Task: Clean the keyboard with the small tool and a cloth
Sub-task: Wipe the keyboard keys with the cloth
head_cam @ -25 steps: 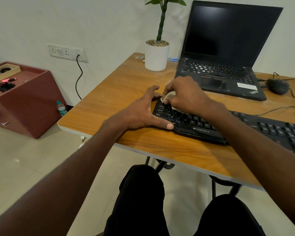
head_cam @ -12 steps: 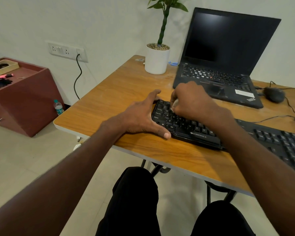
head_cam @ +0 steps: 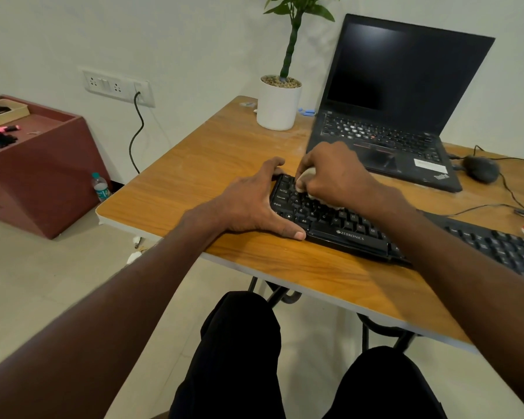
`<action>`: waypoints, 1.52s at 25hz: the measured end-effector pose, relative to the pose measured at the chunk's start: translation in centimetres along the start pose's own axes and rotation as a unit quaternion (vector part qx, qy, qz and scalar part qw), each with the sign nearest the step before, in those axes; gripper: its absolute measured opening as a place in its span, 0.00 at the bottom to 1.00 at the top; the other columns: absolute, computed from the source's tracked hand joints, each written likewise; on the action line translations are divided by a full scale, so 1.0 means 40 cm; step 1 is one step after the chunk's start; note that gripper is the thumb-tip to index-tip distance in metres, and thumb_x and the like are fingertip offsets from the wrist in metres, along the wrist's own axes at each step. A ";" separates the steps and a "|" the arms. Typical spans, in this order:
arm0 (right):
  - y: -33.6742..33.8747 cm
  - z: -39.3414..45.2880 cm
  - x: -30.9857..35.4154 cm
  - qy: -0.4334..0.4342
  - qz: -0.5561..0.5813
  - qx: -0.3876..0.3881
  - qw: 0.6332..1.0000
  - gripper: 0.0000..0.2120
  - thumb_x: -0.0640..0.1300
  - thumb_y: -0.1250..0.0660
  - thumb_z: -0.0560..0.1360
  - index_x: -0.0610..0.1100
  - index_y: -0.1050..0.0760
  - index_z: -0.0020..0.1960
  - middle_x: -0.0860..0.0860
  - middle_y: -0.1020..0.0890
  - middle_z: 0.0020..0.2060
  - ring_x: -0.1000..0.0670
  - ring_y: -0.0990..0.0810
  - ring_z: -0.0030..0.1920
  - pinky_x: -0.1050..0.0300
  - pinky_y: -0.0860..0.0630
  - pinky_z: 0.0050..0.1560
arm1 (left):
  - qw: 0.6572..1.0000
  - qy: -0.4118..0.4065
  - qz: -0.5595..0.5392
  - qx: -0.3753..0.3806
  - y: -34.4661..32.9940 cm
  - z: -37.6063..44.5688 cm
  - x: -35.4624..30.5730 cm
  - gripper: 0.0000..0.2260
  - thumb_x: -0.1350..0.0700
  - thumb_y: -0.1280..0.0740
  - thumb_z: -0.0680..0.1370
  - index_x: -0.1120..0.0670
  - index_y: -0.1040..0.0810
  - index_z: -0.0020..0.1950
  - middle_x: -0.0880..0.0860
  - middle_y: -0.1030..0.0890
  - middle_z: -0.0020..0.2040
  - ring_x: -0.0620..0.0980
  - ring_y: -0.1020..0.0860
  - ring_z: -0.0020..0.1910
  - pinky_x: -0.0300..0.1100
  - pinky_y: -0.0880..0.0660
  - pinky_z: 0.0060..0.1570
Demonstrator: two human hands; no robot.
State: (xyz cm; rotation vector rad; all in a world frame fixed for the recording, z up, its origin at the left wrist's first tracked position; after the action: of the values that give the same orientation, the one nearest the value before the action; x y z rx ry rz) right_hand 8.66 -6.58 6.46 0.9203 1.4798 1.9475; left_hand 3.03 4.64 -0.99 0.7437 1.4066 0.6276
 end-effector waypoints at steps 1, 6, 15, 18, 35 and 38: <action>0.001 -0.007 0.000 0.001 0.000 -0.009 1.000 0.07 0.44 0.23 0.74 0.48 0.14 0.52 0.49 0.14 0.50 0.49 0.18 0.54 0.55 0.24 0.53 | 1.000 0.001 -0.002 -0.001 0.001 -0.001 -0.001 0.66 0.26 0.19 0.57 0.42 0.53 0.84 0.48 0.34 0.81 0.56 0.32 0.77 0.57 0.36 0.79; 0.016 -0.020 -0.044 -0.027 -0.025 0.025 0.999 0.06 0.45 0.22 0.73 0.47 0.14 0.49 0.50 0.15 0.47 0.50 0.18 0.49 0.55 0.23 0.48 | 1.000 0.009 -0.012 0.003 0.003 -0.002 0.001 0.67 0.23 0.21 0.53 0.41 0.52 0.83 0.48 0.35 0.82 0.56 0.32 0.78 0.59 0.35 0.78; 0.008 -0.006 -0.050 -0.032 -0.061 -0.033 0.997 0.07 0.36 0.28 0.75 0.44 0.14 0.49 0.45 0.15 0.47 0.43 0.16 0.49 0.50 0.19 0.51 | 1.000 0.014 -0.012 -0.005 0.000 -0.002 0.001 0.64 0.28 0.18 0.56 0.41 0.51 0.82 0.46 0.35 0.81 0.55 0.35 0.78 0.49 0.39 0.75; 0.014 -0.015 -0.063 -0.014 -0.067 -0.021 0.997 0.07 0.36 0.27 0.75 0.45 0.14 0.49 0.47 0.14 0.46 0.45 0.16 0.49 0.49 0.19 0.52 | 1.000 0.014 -0.013 -0.004 -0.002 0.001 0.006 0.65 0.26 0.19 0.55 0.40 0.51 0.82 0.46 0.34 0.81 0.54 0.34 0.77 0.54 0.37 0.78; 0.057 -0.019 -0.084 -0.015 0.011 0.031 0.999 0.13 0.42 0.23 0.74 0.47 0.15 0.58 0.52 0.16 0.56 0.50 0.20 0.55 0.58 0.25 0.53 | 1.000 0.001 -0.024 -0.006 -0.003 0.000 0.004 0.63 0.22 0.21 0.52 0.40 0.46 0.79 0.44 0.32 0.78 0.50 0.30 0.76 0.56 0.33 0.77; 0.023 -0.031 -0.068 0.020 0.017 0.078 0.997 0.14 0.42 0.22 0.72 0.51 0.14 0.56 0.54 0.15 0.51 0.52 0.19 0.54 0.54 0.23 0.53 | 1.000 0.001 -0.022 -0.007 0.000 0.000 0.003 0.62 0.22 0.21 0.52 0.39 0.45 0.79 0.44 0.31 0.77 0.50 0.30 0.75 0.56 0.33 0.77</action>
State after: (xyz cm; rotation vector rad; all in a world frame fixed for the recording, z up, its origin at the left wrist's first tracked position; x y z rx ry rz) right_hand 9.42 -9.63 6.56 0.9852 1.6674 1.9063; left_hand 3.04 4.73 -1.05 0.6992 1.4161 0.6025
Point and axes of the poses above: each hand's wrist, its own z-axis towards the middle knuckle, its own y-axis out of the back of the hand, x = y × z, the point moved 8 cm from there along z, towards the middle knuckle
